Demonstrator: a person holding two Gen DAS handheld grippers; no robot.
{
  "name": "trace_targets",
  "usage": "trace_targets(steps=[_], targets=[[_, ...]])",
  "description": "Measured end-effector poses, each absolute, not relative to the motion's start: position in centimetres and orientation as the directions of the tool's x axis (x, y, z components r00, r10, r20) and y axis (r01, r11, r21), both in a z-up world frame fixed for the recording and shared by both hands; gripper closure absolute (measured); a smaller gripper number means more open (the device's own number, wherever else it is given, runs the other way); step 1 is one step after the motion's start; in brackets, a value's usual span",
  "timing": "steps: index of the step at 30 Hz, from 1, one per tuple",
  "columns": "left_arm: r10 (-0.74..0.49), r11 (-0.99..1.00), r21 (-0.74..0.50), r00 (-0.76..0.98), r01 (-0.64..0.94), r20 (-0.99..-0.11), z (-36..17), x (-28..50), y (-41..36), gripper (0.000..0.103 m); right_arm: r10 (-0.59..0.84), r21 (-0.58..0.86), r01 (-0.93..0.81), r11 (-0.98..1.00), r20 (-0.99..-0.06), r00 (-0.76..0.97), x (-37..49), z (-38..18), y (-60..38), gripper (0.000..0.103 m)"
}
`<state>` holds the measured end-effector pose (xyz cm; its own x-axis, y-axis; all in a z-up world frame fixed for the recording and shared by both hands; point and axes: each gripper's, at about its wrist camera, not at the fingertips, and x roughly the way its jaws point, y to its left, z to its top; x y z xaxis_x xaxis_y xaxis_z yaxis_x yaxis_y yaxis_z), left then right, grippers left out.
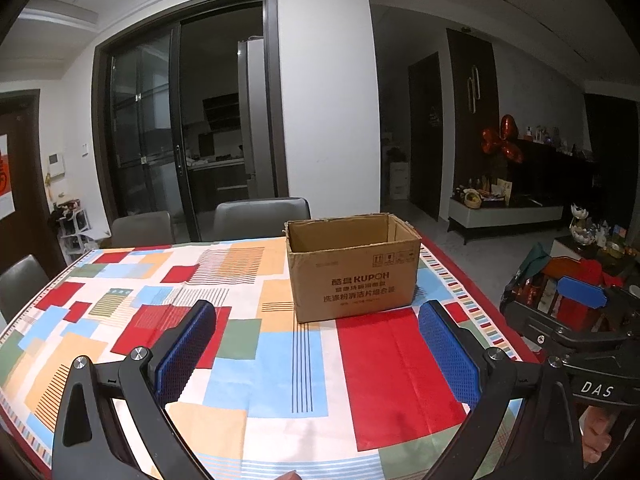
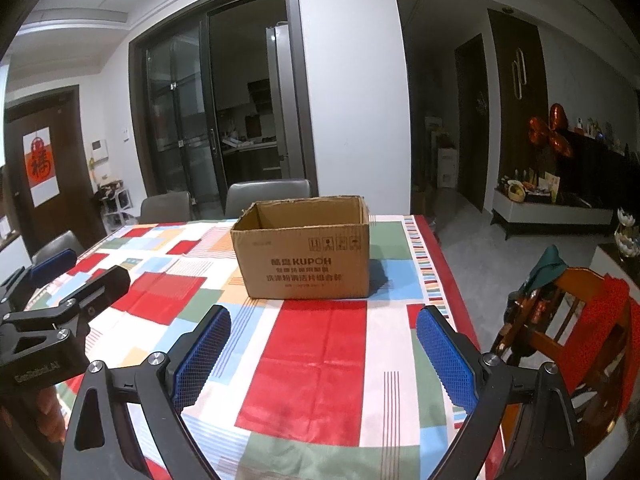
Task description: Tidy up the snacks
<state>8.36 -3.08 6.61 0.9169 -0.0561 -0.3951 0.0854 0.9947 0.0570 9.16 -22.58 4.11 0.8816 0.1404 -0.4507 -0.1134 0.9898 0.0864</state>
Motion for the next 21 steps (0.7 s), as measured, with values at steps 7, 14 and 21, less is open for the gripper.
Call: trace_targets(steps=[7,14,21], targets=[[-0.062,0.994,0.058,0.915,0.093,-0.398,6.29,7.89,-3.23,0.0,0.14,0.097,-0.108,0.989,-0.45,0.882,8.53,3.74,-22.64,0.008],[-0.062,0.995,0.048,0.909,0.09,-0.413,5.87,7.8,-3.11,0.0,0.139,0.097,-0.105,0.99,-0.456,0.879,8.4,3.4,-22.65,0.008],[-0.065,0.995,0.038,0.907,0.088,-0.416,5.8,7.67,-2.87,0.0,0.135,0.095,-0.103,0.99,-0.456,0.88,8.28,3.26,-22.72,0.008]])
